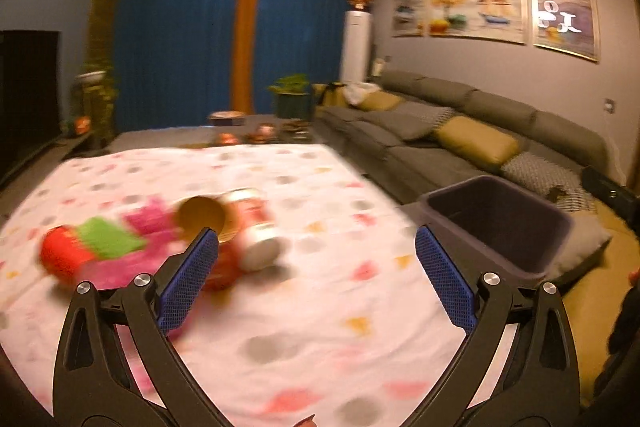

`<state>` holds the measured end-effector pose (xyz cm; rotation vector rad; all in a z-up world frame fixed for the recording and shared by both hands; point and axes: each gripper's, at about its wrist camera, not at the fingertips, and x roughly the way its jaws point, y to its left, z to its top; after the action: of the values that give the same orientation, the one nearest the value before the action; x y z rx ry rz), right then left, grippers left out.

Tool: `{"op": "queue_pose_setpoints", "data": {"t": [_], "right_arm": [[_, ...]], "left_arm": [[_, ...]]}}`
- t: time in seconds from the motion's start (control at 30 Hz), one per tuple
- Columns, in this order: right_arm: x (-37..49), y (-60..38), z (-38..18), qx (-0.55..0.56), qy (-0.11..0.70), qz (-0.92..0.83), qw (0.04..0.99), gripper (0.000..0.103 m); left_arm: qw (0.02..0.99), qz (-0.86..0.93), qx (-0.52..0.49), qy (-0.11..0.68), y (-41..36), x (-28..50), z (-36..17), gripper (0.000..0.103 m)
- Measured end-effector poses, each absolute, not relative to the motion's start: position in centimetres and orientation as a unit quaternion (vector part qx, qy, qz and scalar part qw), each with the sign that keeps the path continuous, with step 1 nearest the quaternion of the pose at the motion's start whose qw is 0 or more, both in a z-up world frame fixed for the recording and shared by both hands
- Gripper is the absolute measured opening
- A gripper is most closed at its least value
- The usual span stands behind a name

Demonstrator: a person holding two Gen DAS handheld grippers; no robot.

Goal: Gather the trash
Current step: 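Grasp the pink plastic bag with the left tool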

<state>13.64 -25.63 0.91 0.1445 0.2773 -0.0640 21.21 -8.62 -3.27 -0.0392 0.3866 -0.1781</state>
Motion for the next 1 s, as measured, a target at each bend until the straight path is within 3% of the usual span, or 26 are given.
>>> {"op": "queue_pose_setpoints", "data": {"t": [0.47, 0.87, 1.0], "right_arm": [[14.8, -13.8, -0.3, 0.042, 0.163, 0.095, 0.981, 0.077], [15.8, -10.1, -1.2, 0.021, 0.170, 0.115, 0.978, 0.077], [16.5, -9.7, -1.3, 0.017, 0.173, 0.116, 0.978, 0.077]], "left_arm": [[0.974, 0.046, -0.059, 0.216, 5.4, 15.6, -5.1, 0.097], [0.967, -0.001, -0.052, 0.249, 3.7, 20.3, -6.5, 0.097], [0.959, -0.010, -0.043, 0.278, 2.9, 23.1, -7.4, 0.089]]}}
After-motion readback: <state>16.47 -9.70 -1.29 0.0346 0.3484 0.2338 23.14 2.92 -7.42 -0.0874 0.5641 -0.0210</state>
